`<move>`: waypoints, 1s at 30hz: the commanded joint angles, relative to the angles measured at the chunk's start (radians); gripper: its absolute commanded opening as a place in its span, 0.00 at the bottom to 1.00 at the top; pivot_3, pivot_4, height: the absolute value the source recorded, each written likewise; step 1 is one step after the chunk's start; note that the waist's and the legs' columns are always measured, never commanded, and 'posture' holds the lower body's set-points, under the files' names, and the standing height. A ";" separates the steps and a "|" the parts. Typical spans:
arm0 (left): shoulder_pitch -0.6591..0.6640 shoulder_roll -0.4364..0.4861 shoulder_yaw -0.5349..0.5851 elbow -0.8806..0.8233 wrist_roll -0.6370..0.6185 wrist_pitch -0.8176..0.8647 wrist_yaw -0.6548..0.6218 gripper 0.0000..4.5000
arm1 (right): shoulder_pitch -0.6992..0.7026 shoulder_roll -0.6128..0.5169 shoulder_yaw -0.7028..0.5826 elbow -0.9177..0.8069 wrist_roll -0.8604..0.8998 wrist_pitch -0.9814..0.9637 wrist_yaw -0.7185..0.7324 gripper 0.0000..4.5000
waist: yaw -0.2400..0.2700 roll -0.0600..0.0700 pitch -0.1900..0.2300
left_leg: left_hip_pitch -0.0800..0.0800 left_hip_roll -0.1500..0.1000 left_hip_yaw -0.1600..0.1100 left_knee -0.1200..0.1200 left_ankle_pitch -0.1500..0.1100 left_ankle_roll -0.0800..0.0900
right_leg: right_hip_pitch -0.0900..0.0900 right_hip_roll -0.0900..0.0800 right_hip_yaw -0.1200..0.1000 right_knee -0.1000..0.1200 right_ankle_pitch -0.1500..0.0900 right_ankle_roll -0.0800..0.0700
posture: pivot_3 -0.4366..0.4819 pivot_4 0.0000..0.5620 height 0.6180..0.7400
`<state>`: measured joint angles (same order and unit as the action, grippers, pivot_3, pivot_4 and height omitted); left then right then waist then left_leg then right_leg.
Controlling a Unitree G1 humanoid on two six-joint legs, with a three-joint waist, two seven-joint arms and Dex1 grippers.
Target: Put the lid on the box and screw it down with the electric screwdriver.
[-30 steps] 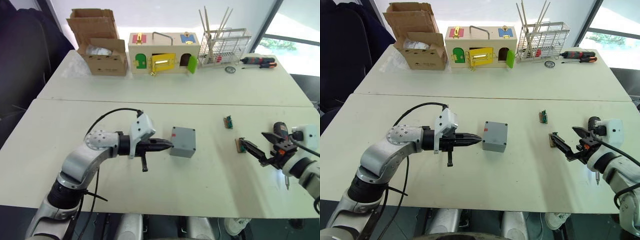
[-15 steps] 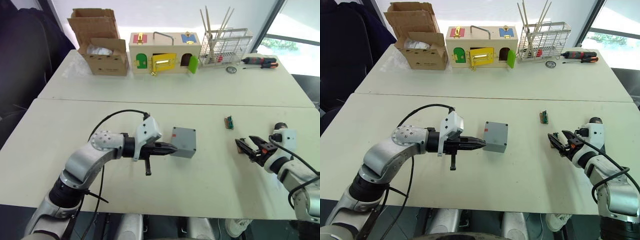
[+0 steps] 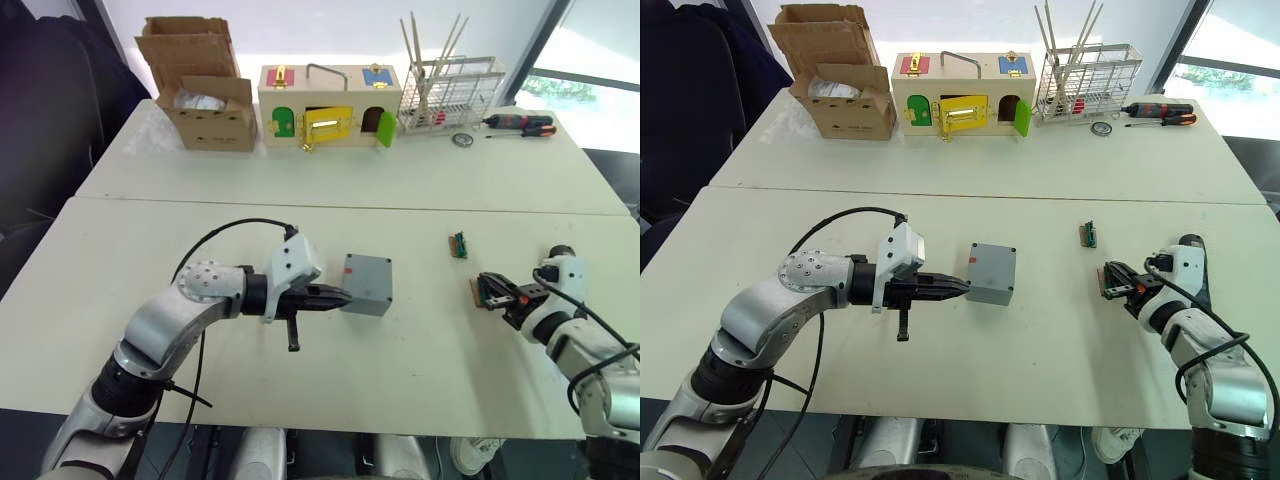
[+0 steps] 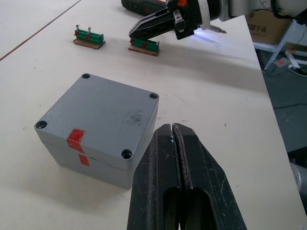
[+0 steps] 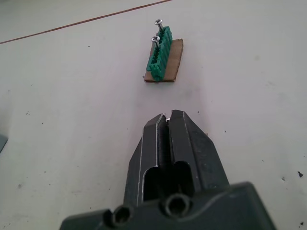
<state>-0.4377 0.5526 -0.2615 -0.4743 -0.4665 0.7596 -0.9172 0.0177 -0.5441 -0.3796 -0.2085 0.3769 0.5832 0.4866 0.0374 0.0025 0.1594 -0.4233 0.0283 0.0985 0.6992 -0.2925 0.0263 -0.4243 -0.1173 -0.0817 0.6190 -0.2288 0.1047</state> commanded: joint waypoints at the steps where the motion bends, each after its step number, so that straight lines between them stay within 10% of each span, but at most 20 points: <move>1: -0.007 0.006 -0.001 -0.024 -0.010 -0.002 0.002 0.00 | -0.001 0.004 -0.014 -0.022 0.015 -0.015 -0.004 0.01 | 0.000 0.000 0.000 | 0.000 0.000 0.000 0.000 0.000 0.000 | 0.000 0.000 0.000 0.000 0.000 0.000 | 0.48 0.27 0.90; 16: -0.058 -0.006 0.053 0.100 0.012 -0.047 0.021 0.00 | -0.072 -0.035 -0.079 -0.224 0.142 0.086 -0.046 0.01 | 0.000 0.000 0.000 | 0.000 0.000 0.000 0.000 0.000 0.000 | 0.000 0.000 0.000 0.000 0.000 0.000 | 0.48 0.27 0.90; 30: -0.002 0.076 0.111 0.118 -0.003 -0.031 0.015 0.00 | -0.258 -0.038 0.272 -0.251 0.203 0.172 0.095 0.01 | -0.017 0.000 0.000 | -0.001 0.000 0.000 -0.001 0.000 0.000 | 0.000 -0.001 0.000 -0.002 0.000 0.000 | 0.48 0.27 0.90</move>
<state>-0.4364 0.6229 -0.1742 -0.3180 -0.4603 0.7324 -0.9068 -0.2356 -0.5754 -0.1070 -0.4506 0.5873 0.7814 0.5693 0.0204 0.0024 0.1595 -0.4246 0.0282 0.0989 0.6987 -0.2922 0.0259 -0.4247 -0.1178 -0.0819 0.6171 -0.2287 0.1048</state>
